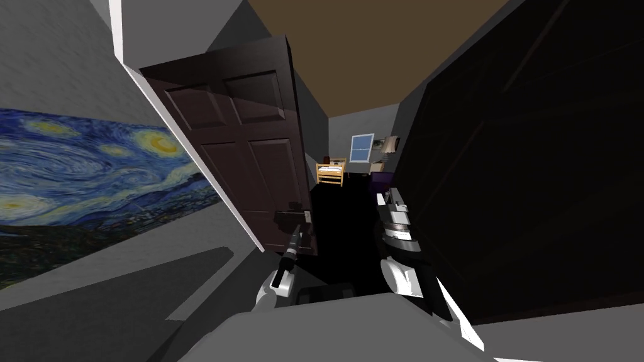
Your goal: Push the door open
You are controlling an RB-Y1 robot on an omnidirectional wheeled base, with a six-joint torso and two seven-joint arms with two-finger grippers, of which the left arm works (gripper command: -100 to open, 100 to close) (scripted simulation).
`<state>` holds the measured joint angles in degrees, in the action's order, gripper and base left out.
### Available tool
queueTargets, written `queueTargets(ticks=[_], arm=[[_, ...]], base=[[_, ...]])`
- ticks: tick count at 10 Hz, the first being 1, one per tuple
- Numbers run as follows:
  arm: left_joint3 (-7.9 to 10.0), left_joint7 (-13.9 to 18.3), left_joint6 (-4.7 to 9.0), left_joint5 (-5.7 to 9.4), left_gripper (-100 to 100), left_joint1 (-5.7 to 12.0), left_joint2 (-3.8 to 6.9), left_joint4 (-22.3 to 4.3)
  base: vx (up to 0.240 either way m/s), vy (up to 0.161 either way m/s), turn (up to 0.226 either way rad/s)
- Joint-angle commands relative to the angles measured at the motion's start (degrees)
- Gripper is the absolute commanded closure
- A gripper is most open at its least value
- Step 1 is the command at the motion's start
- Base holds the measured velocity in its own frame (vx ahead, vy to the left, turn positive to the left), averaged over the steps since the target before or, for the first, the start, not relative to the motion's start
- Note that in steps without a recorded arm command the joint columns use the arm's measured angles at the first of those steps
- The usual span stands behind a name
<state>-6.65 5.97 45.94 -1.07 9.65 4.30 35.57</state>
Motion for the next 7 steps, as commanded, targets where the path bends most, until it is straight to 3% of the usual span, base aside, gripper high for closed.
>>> queueTargets(ticks=[1, 4, 7], arm=[[0.00, 0.00, 0.00, 0.00, -100, 0.00, 0.00, 0.00], [0.27, -0.24, 0.28, 0.13, -100, -0.05, 0.16, -0.17], [0.64, -0.59, 0.70, 0.30, -100, -0.09, 0.09, -0.40]], base=[[-0.100, -0.016, 0.004], [0.131, -0.013, -0.021], [0.188, -0.065, -0.024]])
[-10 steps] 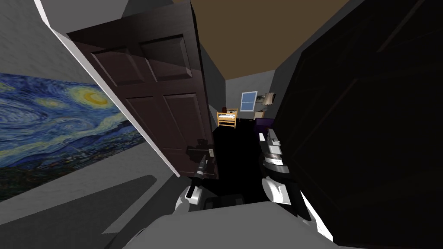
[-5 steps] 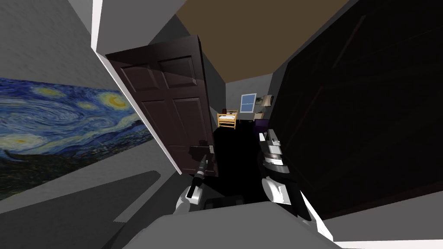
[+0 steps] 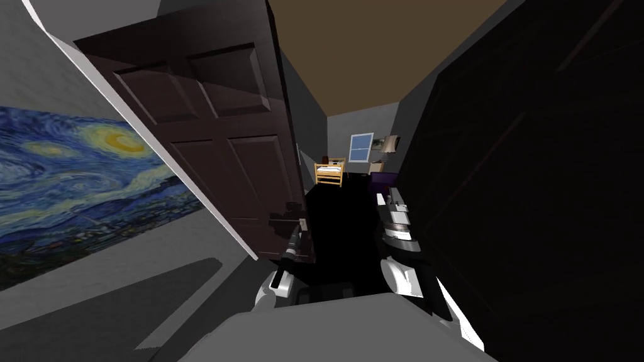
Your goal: Push the door open
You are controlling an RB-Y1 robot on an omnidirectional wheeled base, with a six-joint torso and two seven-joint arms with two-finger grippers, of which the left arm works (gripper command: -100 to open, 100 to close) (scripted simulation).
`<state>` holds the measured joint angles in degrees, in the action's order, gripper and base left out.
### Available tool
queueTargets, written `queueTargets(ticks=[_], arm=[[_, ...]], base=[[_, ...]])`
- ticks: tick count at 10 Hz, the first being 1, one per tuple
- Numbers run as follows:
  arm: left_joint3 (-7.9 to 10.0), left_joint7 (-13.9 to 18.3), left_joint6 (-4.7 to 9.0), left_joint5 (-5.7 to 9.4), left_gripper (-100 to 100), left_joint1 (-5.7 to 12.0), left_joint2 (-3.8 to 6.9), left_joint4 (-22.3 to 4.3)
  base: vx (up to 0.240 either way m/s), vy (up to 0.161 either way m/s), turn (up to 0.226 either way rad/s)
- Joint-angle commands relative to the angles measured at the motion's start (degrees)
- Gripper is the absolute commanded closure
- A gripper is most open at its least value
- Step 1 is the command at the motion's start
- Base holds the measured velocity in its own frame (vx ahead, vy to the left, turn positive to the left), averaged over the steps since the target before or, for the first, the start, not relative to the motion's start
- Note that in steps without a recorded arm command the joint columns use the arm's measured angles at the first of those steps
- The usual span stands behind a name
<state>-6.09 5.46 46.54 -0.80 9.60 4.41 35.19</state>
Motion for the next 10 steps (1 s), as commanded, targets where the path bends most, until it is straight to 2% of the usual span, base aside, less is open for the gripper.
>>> queueTargets(ticks=[1, 4, 5, 10], arm=[[0.20, -0.19, 0.23, 0.09, -100, -0.04, -0.11, -0.09], [0.34, -0.31, 0.39, 0.16, -100, -0.04, -0.29, -0.20], [0.34, -0.31, 0.39, 0.16, 100, -0.04, -0.29, -0.20], [0.34, -0.31, 0.39, 0.16, 100, -0.04, -0.29, -0.20]], base=[[0.207, -0.015, -0.026], [0.165, -0.019, -0.013], [-0.018, 0.003, -0.007], [-0.013, 0.003, -0.003]])
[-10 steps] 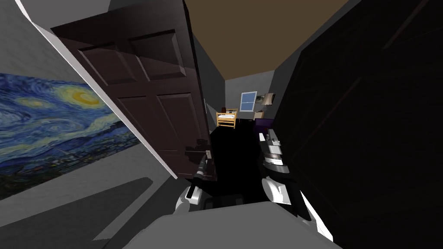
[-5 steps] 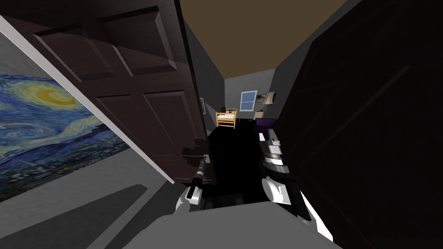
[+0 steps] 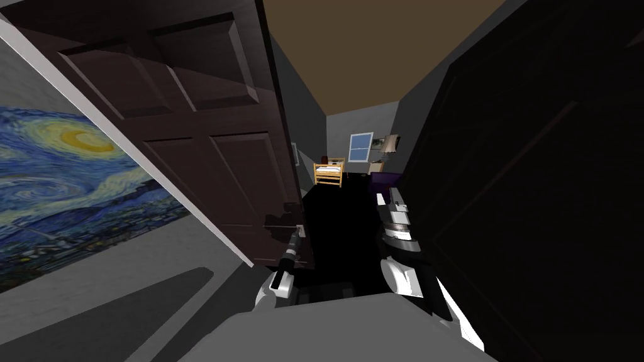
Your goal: Push the door open
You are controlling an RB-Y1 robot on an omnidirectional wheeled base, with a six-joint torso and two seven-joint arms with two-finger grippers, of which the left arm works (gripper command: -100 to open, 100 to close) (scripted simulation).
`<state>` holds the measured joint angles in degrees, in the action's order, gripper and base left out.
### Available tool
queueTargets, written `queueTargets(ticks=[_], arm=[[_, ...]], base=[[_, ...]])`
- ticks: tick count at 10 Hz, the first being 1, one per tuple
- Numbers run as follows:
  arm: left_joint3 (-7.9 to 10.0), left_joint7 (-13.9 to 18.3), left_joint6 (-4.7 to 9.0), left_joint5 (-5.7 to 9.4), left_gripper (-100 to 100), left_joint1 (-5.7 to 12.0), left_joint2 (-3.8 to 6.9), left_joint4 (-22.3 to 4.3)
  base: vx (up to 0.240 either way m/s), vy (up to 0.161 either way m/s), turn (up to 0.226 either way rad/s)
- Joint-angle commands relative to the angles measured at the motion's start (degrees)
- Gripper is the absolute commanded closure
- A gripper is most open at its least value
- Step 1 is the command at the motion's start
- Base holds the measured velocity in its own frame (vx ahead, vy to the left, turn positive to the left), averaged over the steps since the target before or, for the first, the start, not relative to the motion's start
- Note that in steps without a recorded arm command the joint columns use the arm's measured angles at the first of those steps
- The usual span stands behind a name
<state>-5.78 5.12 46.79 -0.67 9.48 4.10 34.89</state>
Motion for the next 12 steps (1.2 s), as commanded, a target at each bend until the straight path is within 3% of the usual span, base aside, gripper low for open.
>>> queueTargets(ticks=[1, 9, 12], arm=[[0.74, -0.28, -0.02, 0.39, 100, 0.03, 0.33, -0.09], [3.99, -1.50, -0.08, 2.08, 100, 0.17, 1.25, -0.51], [6.22, -2.33, -0.13, 3.25, 100, 0.26, 1.62, -0.79]], base=[[0.082, -0.030, 0.029], [0.170, -0.065, 0.037], [0.182, -0.071, 0.069]])
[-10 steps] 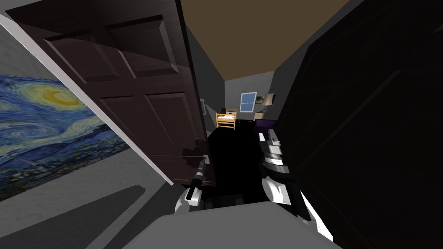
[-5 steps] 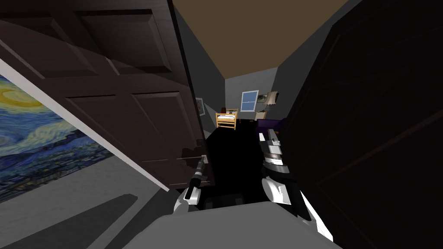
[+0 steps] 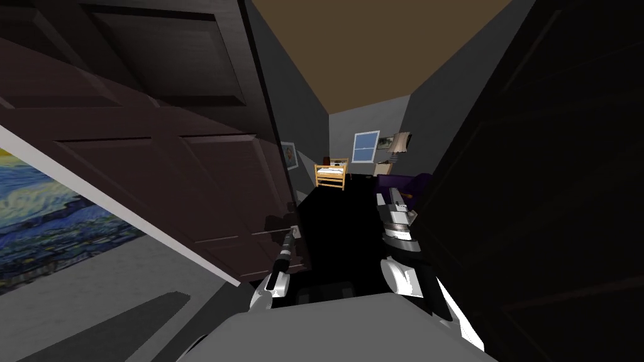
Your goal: Push the door open
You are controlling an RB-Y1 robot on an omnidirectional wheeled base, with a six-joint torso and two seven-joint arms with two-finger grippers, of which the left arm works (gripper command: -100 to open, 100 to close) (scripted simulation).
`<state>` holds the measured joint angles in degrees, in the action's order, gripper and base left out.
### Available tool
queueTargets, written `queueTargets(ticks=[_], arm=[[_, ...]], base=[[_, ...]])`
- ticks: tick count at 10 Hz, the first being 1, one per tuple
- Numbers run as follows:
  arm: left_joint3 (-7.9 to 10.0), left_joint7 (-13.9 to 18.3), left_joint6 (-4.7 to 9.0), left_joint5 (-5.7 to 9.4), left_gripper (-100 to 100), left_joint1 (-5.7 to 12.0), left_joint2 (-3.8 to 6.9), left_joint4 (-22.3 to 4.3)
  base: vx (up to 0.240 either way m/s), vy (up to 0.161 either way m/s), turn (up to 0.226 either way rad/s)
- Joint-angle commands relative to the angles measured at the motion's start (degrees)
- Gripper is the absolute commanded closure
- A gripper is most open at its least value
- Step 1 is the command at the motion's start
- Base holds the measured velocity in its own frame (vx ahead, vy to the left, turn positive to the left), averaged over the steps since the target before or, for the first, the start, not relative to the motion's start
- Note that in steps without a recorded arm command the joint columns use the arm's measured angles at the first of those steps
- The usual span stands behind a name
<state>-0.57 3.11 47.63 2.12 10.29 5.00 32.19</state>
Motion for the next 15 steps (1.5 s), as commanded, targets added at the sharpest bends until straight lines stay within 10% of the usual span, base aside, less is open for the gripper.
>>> queueTargets(ticks=[1, 6, 7, 15], arm=[[1.00, -0.32, -0.97, 0.47, 100, -0.54, 0.72, 1.91], [2.69, -0.96, -1.01, 1.35, 100, -0.47, 0.92, 1.69], [2.59, -0.95, -0.34, 1.38, -100, 0.58, 0.58, -0.36], [2.75, -0.98, -0.67, 1.61, -100, 0.87, -0.02, 0.00]], base=[[0.123, -0.060, 0.026], [0.095, -0.037, 0.042], [-0.093, -0.073, 0.061], [-0.183, -0.066, 0.032]])
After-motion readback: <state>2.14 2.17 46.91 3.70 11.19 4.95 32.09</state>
